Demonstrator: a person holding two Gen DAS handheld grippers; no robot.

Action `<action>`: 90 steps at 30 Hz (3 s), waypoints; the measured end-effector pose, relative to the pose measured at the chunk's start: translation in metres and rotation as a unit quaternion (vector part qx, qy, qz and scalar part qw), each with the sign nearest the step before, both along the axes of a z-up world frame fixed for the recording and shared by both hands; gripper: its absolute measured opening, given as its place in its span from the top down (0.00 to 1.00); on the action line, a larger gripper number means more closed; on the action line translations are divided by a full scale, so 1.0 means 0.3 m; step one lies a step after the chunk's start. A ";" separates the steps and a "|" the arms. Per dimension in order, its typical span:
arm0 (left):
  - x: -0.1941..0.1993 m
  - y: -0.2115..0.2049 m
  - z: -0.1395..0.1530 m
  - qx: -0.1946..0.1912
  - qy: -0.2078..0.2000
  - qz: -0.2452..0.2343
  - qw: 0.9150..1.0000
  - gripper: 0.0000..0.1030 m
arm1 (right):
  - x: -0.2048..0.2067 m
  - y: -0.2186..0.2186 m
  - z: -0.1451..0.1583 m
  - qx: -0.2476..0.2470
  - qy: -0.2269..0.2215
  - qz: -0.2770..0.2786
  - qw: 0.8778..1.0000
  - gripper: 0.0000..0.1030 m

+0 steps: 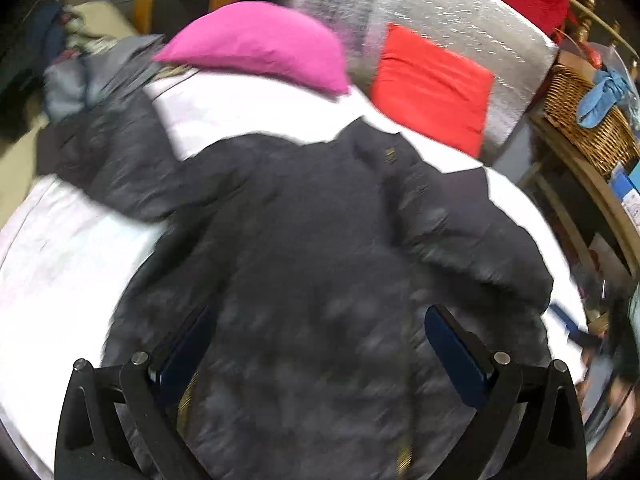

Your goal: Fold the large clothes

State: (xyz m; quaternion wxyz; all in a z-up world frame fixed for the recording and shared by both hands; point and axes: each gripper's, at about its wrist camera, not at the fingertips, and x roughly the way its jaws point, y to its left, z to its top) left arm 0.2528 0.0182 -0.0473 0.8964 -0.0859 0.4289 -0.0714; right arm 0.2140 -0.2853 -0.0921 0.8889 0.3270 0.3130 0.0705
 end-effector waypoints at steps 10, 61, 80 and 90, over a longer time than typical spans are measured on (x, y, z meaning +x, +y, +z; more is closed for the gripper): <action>0.269 -0.530 -0.022 0.251 -0.029 -0.137 0.958 0.00 | -0.142 0.002 -0.063 0.008 -0.030 0.024 0.999 0.00; 0.326 0.141 0.055 -0.124 -0.055 0.060 0.989 0.92 | -0.005 -0.366 -0.033 0.138 0.010 -0.046 0.989 0.00; 0.261 0.362 -0.067 -0.069 -0.064 0.147 0.985 0.92 | 0.393 -0.511 -0.118 0.100 0.088 -0.026 0.991 0.00; 0.243 0.304 -0.074 -0.050 -0.065 0.116 0.990 0.92 | 0.072 -0.124 -0.064 0.226 0.050 0.082 0.969 0.00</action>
